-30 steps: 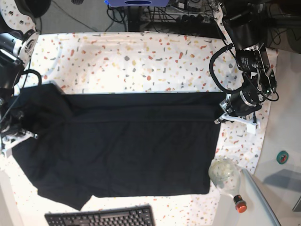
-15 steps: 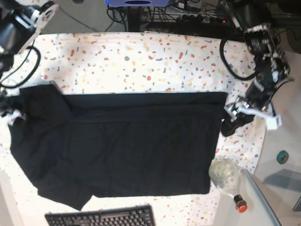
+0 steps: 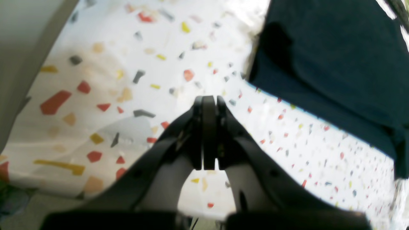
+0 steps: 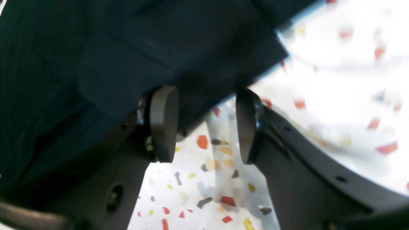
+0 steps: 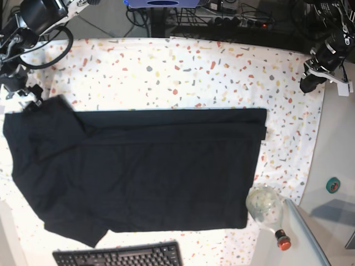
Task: Layout the t-shirt on the table in an organized manner, then fold the t-shirt properly
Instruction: 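Release the fabric and raise both grippers away from the shirt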
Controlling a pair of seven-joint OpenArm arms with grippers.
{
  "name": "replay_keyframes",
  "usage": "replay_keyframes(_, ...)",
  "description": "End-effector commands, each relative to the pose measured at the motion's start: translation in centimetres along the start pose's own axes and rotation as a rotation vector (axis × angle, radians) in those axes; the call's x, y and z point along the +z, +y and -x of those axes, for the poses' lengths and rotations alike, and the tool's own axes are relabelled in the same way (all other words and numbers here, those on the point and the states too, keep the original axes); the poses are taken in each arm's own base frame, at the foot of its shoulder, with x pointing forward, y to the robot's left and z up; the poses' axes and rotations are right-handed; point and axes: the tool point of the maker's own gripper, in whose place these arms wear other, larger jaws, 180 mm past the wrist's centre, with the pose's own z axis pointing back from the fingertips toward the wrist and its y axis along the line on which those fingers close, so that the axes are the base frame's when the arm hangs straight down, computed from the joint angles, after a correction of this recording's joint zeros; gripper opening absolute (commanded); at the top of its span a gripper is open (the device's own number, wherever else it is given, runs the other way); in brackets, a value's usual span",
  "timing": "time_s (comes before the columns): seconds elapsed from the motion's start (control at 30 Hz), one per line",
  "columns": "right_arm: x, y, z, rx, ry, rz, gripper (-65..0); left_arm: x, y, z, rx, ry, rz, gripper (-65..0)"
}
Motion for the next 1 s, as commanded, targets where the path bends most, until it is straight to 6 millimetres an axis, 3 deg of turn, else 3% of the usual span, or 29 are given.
replay_keyframes(0.0,0.0,0.1,-2.0,-0.003,-0.055,-0.006,-36.9,0.4,-0.3,-1.7,-0.022,-0.047,0.02,-65.0)
replay_keyframes(0.63,-3.0,-1.7,0.5,-0.142,-0.057,-0.001,-37.8,0.2,-0.4,-1.2,-0.013,-0.038,0.023,-65.0)
replay_keyframes(0.7,-3.0,-1.7,0.4,-0.143,-0.056,0.0,-45.3,0.2,-0.4,-1.2,-0.013,-0.038,0.023,-65.0)
replay_keyframes(0.77,-2.9,-1.7,0.3,-0.139,-0.057,-0.003,-61.1,0.2,-0.4,-1.2,-0.013,-0.038,0.023,-65.0)
replay_keyframes(0.8,-3.0,-1.6,0.4,-0.136,-0.053,-0.005,-65.0,0.2,-0.4,-1.2,-0.013,-0.038,0.023,-65.0)
replay_keyframes(0.97,-3.0,-1.5,0.5,-0.133,-0.046,-0.007,-65.0,0.2,-0.4,-1.1,-0.013,-0.035,0.024,-65.0)
